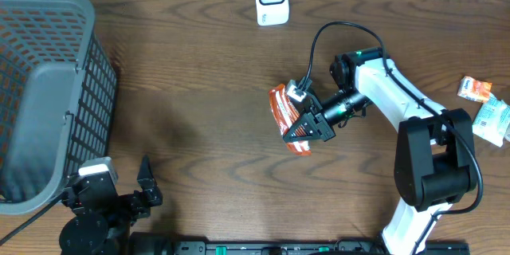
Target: Scan the item barcode
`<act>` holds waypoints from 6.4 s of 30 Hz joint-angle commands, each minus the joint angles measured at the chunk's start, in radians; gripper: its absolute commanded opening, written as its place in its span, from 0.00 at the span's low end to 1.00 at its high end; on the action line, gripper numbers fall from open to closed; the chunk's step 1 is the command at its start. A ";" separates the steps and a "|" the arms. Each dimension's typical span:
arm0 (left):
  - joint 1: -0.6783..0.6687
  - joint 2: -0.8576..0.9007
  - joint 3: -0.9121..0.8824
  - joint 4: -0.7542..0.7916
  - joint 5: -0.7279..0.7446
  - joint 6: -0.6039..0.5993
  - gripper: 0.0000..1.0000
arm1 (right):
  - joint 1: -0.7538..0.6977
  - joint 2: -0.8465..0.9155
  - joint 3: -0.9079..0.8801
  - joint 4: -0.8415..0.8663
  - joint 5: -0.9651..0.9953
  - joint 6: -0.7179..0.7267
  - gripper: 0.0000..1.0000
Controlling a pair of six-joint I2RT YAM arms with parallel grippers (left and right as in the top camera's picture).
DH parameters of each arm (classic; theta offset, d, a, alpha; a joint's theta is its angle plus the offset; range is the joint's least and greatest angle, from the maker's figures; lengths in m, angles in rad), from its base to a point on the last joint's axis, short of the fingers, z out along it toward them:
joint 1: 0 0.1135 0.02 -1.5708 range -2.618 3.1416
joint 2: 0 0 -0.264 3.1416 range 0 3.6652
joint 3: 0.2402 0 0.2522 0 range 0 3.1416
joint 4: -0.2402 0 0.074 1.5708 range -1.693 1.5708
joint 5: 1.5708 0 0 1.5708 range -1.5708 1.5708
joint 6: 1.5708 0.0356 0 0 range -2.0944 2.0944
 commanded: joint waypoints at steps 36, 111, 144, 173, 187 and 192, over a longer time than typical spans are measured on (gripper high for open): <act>0.003 -0.005 -0.001 -0.002 0.010 -0.001 0.98 | 0.143 0.140 0.260 0.947 1.444 0.605 0.01; 0.003 -0.005 0.000 -0.002 0.010 -0.001 0.98 | 0.195 0.483 0.914 0.551 1.702 0.511 0.01; 0.003 -0.005 0.000 -0.002 0.010 -0.001 0.98 | -0.530 0.192 0.554 -0.039 1.587 1.256 0.01; 0.003 -0.005 -0.001 -0.002 0.010 -0.001 0.98 | -0.557 0.113 1.039 -0.230 1.141 1.238 1.00; 0.003 -0.005 -0.001 -0.002 0.010 -0.001 0.98 | -0.288 -0.489 1.101 -0.225 1.122 1.235 0.99; 0.003 -0.005 0.000 -0.002 0.010 -0.001 0.98 | -0.288 -0.642 1.101 -0.225 1.122 1.235 0.99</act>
